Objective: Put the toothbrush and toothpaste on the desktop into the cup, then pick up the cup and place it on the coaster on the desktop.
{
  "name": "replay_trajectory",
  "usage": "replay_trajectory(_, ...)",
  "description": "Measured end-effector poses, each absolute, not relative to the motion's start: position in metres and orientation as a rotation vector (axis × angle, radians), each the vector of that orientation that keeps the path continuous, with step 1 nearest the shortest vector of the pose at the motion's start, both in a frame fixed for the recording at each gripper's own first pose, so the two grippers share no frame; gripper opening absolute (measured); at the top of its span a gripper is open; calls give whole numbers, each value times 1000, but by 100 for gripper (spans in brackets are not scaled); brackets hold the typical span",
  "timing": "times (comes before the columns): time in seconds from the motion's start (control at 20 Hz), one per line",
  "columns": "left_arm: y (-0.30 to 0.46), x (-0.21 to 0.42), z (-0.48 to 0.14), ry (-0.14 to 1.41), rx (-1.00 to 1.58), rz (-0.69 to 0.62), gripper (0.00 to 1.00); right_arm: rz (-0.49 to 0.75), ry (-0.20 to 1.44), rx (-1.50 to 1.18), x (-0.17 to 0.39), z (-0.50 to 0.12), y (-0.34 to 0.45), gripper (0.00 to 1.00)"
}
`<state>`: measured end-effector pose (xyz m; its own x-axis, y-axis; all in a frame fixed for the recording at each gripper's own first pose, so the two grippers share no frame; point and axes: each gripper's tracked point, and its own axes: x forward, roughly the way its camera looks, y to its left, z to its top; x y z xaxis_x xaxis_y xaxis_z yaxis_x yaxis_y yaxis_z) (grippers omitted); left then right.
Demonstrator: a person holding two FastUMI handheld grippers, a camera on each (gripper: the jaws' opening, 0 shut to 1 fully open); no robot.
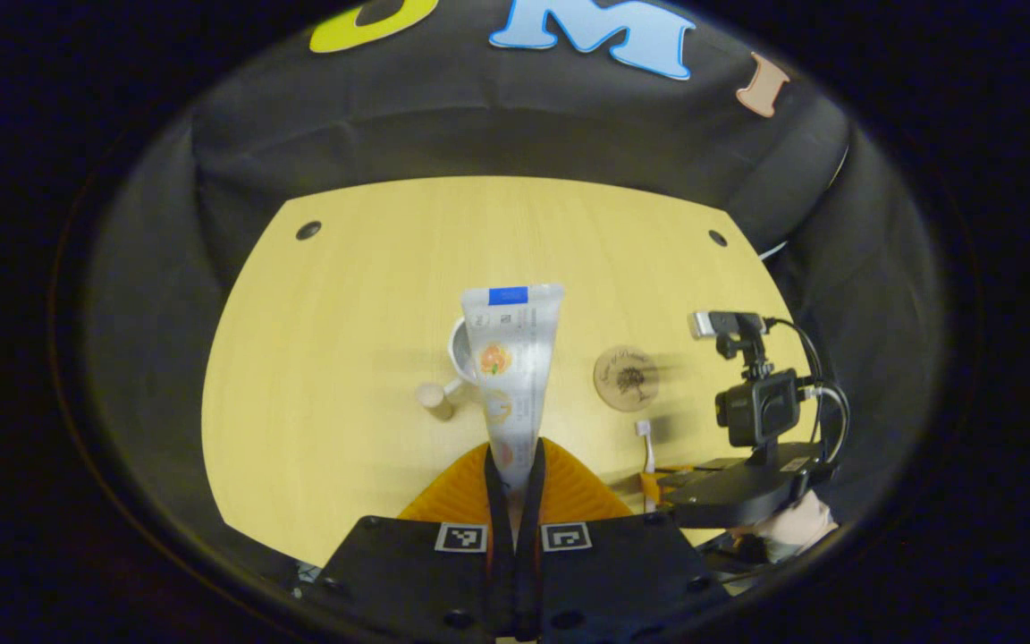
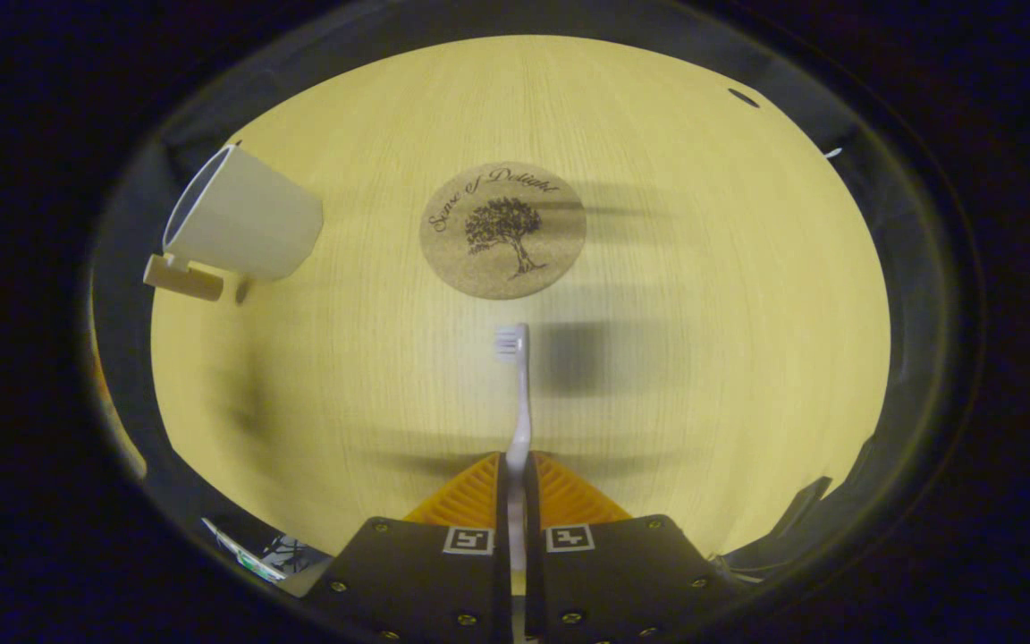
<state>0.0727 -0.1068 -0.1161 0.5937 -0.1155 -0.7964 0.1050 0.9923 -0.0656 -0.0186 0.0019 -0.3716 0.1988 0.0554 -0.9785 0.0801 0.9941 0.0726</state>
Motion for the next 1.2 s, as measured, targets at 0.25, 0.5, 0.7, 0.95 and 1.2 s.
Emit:
replay_trajectory(0.25,-100,132,-81,858,-22,-143,7,-17,1353,109,-18,-371,2,7)
replay_trajectory(0.5,-103,178,-95,865,-48,-164,7,-28,1341,117,-18,-371,2,6)
replay_trajectory(0.7,-105,211,-120,862,-89,-137,8,-33,1326,106,-19,-371,2,7)
replay_trajectory(0.95,-108,232,-149,773,-89,-139,8,-46,1304,113,-19,-371,2,7)
replay_trajectory(1.2,-109,228,-157,647,-23,-126,8,-48,1299,116,-19,-371,2,7)
